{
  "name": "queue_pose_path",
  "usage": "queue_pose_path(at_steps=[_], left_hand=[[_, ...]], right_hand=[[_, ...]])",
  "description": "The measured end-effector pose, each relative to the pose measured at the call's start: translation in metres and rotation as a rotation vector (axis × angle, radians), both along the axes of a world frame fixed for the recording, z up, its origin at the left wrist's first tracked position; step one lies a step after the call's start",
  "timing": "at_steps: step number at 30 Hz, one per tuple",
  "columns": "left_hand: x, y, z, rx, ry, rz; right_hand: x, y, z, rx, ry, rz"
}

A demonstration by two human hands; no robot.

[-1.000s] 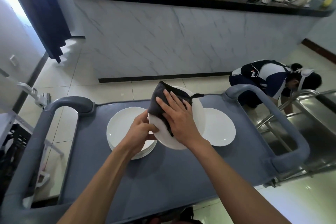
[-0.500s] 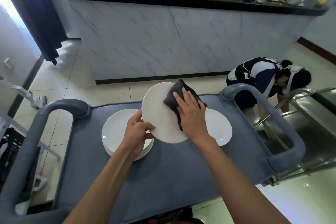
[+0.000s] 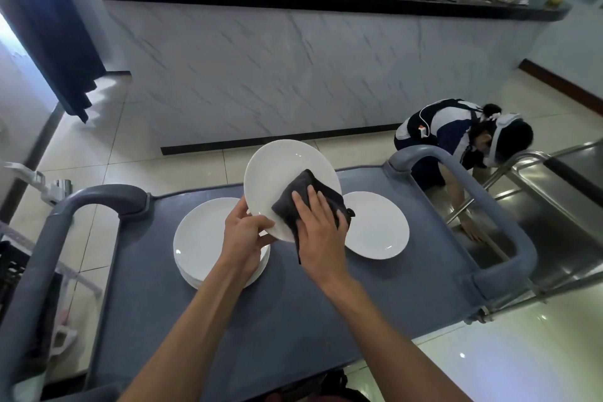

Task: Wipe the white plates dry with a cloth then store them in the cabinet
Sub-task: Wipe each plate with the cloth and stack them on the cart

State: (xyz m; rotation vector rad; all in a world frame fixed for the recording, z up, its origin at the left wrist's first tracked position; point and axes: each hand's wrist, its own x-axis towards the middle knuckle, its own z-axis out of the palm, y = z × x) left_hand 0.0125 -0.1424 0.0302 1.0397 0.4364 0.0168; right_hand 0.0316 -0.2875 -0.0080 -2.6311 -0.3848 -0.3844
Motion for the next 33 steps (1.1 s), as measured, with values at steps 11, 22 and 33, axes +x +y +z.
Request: queue_pose_path(at_steps=[11,22,33], left_hand=[[-0.002,-0.004,0.001,0.014,0.004,-0.013],[-0.004,0.008,0.001,0.026,-0.018,-0.03],[-0.009,0.02,0.003,0.115,-0.05,-0.202]], right_hand=[[-0.015,0.024,0.003,0.212,0.12,-0.056],[0.004,-0.009,-0.002,0.144,0.032,-0.099],[0.027,-0.03,0.015,0.144,-0.082,-0.105]])
